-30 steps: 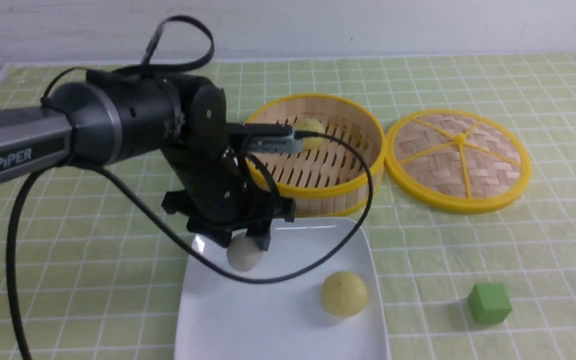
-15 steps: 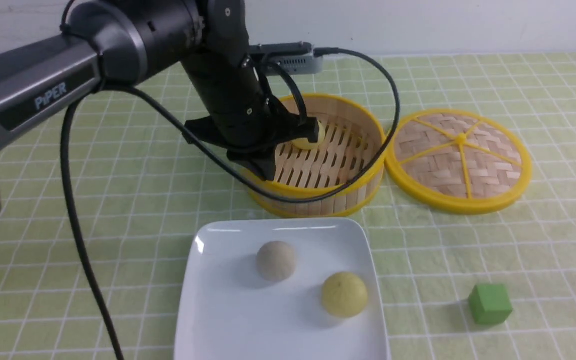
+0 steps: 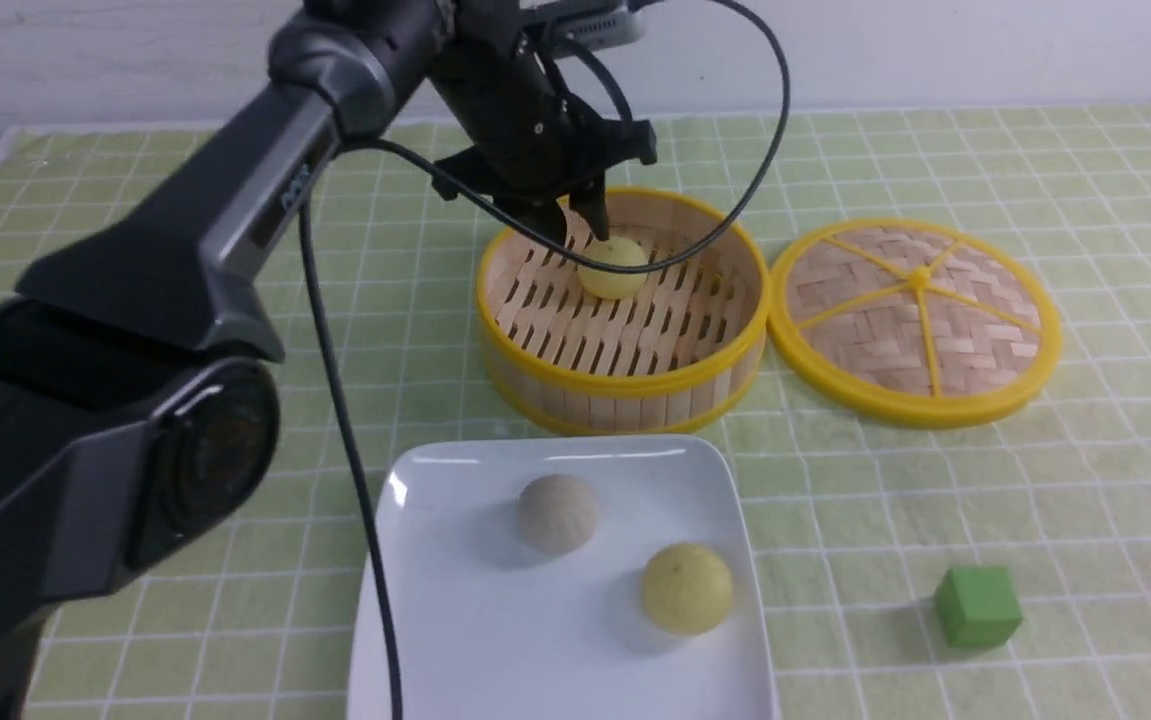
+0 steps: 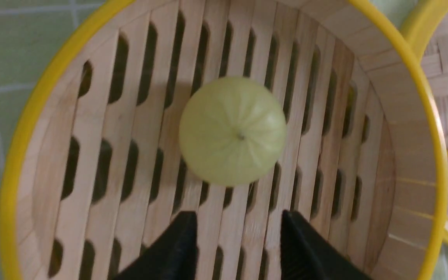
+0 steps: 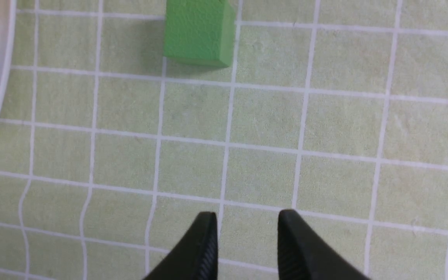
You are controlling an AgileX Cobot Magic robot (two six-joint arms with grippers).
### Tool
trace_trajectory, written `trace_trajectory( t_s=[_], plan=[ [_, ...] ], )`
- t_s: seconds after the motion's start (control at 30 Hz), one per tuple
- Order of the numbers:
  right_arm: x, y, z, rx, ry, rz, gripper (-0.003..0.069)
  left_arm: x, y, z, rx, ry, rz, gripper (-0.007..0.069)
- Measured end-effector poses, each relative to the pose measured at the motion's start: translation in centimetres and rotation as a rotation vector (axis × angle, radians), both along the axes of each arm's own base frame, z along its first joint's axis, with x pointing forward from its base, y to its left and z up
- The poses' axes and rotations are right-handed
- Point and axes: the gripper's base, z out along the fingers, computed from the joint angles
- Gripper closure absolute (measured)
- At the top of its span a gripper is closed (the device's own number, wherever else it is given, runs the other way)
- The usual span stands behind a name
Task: Put the steamed buns into the plate on the green tablecloth.
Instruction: 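Reach into the bamboo steamer and grasp a bun with the left gripper, then carry the bun from the bamboo steamer to the plate with the left gripper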
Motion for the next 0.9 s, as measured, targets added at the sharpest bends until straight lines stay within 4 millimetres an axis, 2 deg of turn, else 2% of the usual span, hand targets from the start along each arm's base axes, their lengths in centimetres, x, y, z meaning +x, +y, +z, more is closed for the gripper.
trace_trajectory(
  t_s=[0.03, 0.1, 0.17, 0.27, 0.37, 0.43, 0.47, 0.5, 0.63, 0.7, 0.77, 0.83, 0.87, 0.9],
  plan=[
    [0.0, 0.0, 0.0, 0.0, 0.0, 0.0, 0.0419, 0.4, -0.3, -0.5, -0.01, -0.009, -0.003, 0.0209],
    [0.0, 0.0, 0.0, 0.0, 0.0, 0.0, 0.0419, 0.7, -0.5, -1.0, -0.022, -0.019, -0.001, 0.0153],
    [0.0, 0.0, 0.0, 0.006, 0.001, -0.001, 0.0419, 1.5, -0.8, -2.3, -0.031, -0.042, 0.009, 0.0074],
    [0.0, 0.1, 0.0, 0.011, 0.001, -0.002, 0.0419, 2.2, -1.1, -3.8, -0.037, -0.064, 0.017, 0.0041],
    [0.0, 0.1, 0.0, 0.011, 0.0, -0.003, 0.0419, 2.5, -1.3, -5.3, -0.013, -0.058, 0.01, 0.0057],
    [0.0, 0.1, 0.0, 0.011, 0.0, -0.003, 0.0419, 2.5, -1.5, -6.1, 0.019, -0.054, 0.001, 0.01],
    [0.0, 0.1, 0.0, 0.011, -0.001, -0.003, 0.0419, 2.6, -1.5, -6.5, 0.049, -0.059, -0.002, 0.0169],
    [0.0, 0.1, 0.0, 0.011, -0.001, -0.003, 0.0419, 2.5, -1.6, -6.5, 0.058, -0.061, -0.002, 0.0204],
    [0.0, 0.1, 0.0, 0.014, 0.0, -0.003, 0.0419, 2.2, -1.7, -6.3, 0.062, -0.038, 0.013, 0.051],
    [0.0, 0.1, 0.0, 0.014, 0.0, -0.003, 0.0419, 2.0, -1.6, -5.8, 0.062, -0.028, 0.017, 0.0554],
    [0.0, 0.1, 0.0, 0.013, 0.003, -0.003, 0.0419, 1.3, -1.2, -3.9, 0.082, -0.009, 0.013, 0.0595],
    [0.0, 0.1, 0.0, 0.012, 0.005, -0.002, 0.0419, 0.5, -0.5, -0.3, 0.099, -0.066, 0.001, 0.0601],
    [0.0, 0.1, 0.0, 0.012, 0.005, -0.002, 0.0419, 0.4, -0.5, 0.2, 0.096, -0.076, 0.002, 0.0601],
    [0.0, 0.1, 0.0, 0.013, 0.005, -0.001, 0.0419, -0.1, -0.2, 2.1, 0.086, -0.112, 0.0, 0.0602]
  ],
)
